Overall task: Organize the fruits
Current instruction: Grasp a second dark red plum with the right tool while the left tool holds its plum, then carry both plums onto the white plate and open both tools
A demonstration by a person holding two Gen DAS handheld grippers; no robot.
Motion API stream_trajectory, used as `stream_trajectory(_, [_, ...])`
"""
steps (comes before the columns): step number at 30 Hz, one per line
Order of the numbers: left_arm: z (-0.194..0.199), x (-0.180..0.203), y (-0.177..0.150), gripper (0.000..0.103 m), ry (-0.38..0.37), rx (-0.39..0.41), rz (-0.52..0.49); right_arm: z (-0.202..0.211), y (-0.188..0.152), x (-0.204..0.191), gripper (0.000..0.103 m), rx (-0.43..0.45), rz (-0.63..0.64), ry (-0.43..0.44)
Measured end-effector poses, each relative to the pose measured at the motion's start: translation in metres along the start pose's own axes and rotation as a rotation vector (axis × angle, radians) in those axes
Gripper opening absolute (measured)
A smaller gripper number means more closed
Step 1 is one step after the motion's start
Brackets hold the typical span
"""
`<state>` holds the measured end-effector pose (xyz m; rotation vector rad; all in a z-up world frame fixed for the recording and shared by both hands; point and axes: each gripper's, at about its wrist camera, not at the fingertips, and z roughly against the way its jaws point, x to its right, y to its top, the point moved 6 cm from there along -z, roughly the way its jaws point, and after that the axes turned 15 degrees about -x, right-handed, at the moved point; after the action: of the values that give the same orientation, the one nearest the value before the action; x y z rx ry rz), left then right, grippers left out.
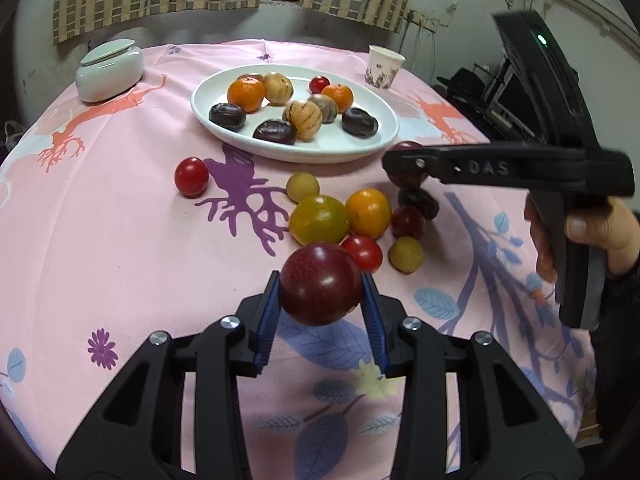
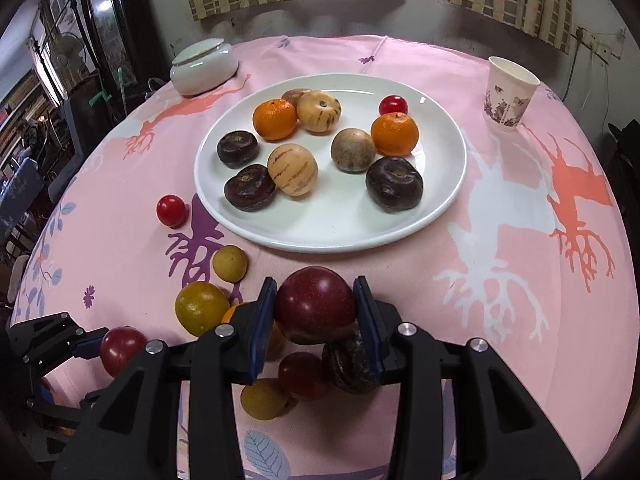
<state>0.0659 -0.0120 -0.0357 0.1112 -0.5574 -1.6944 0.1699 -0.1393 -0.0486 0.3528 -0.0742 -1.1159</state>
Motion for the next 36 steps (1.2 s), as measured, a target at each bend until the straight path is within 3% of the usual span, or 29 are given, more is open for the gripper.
stream_trajectory(2, [0.008,0.003,0.006,0.04,0.01,0.007,-0.021,0.01,0.0,0.001,0.039,0.024,0.007,0.01])
stream_trajectory(4, [0.017,0.002,0.018,0.04,0.081,0.03,-0.041,0.019,0.002,0.001,0.039,0.045,0.015,0.012])
stream_trajectory(8, [0.03,-0.002,0.05,0.039,0.134,0.058,-0.05,0.038,0.012,-0.002,0.04,0.1,0.04,0.025])
stream_trajectory(14, [0.011,-0.011,0.106,0.039,0.204,0.07,-0.04,0.044,0.042,0.0,0.04,0.14,0.047,0.005])
stream_trajectory(22, [-0.029,-0.035,0.154,0.039,0.224,0.026,0.02,0.021,0.09,0.011,0.04,0.143,-0.011,0.028])
stream_trajectory(30, [-0.053,-0.047,0.181,0.041,0.129,-0.003,0.09,-0.016,0.098,0.022,0.04,0.063,-0.101,0.108])
stream_trajectory(31, [-0.055,-0.048,0.185,0.042,0.127,0.001,0.098,-0.021,0.096,0.023,0.04,0.045,-0.107,0.116])
stream_trajectory(33, [-0.057,-0.052,0.19,0.056,0.144,0.005,0.13,-0.029,0.092,0.026,0.041,0.016,-0.121,0.117])
stream_trajectory(36, [-0.052,-0.055,0.19,0.062,0.105,0.012,0.174,-0.031,0.088,0.029,0.041,0.009,-0.129,0.105])
